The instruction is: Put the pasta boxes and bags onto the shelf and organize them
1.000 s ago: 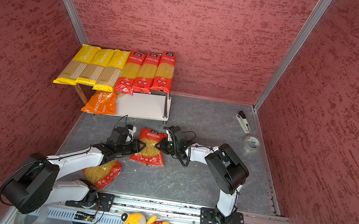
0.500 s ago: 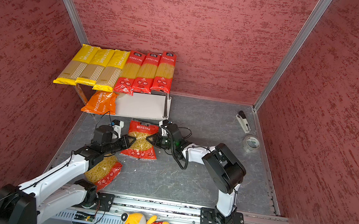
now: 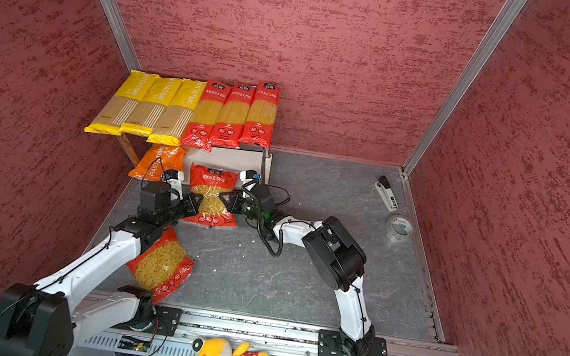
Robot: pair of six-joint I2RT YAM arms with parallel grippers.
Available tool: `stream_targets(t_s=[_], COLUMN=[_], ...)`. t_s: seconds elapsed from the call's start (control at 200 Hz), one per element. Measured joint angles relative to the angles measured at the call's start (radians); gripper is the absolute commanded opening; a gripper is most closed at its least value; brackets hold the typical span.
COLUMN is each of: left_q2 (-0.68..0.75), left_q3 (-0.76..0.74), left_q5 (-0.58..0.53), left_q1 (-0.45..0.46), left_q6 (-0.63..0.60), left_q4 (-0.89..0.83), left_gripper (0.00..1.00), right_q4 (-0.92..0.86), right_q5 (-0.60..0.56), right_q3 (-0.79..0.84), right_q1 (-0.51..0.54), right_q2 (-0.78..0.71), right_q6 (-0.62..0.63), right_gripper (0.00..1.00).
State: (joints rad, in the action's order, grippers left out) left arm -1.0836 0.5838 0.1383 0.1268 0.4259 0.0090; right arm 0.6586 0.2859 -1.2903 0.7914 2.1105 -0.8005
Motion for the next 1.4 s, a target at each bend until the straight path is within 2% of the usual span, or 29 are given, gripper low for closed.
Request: stream_targets(t_s=[0.291, 0.506, 0.696, 1.032, 1.247, 1.398], left_q2=[-0.171, -0.286, -0.346, -0.447, -0.521, -0.524], left_q3=[0.027, 0.089, 0.151, 0.256, 0.344, 0.348], left_q5=[-0.076, -0.097, -0.089, -0.061, -0.056, -0.056], left_q1=[-0.049, -0.085, -0.106, -0.108, -0.108, -0.108], left_q6=[-0.032, -0.033, -0.058, -0.123, -0.163, -0.169], left_q4=[0.135, 0.146, 0.146, 0.116, 0.1, 0.113], left_gripper=[0.06, 0.05, 0.05, 0.07, 0.1, 0.13], right_q4=[0.024, -0.003, -0.005, 0.013, 0.011, 0.01], right_q5=[-0.112, -0.154, -0.17, -0.166, -0.167, -0.166], right_q3=[-0.208, -0.214, -0.043, 0.282, 0.408, 0.467], right_q1=[0.004, -0.004, -0.005, -0.003, 0.008, 0.021], right_q2=[0.192, 0.194, 0.076, -0.159, -0.257, -0.285], right_q6=[0.084, 0.104, 0.104, 0.023, -0.018, -0.038], right_gripper=[0.3, 0.46, 0.49, 0.49, 0.49, 0.5])
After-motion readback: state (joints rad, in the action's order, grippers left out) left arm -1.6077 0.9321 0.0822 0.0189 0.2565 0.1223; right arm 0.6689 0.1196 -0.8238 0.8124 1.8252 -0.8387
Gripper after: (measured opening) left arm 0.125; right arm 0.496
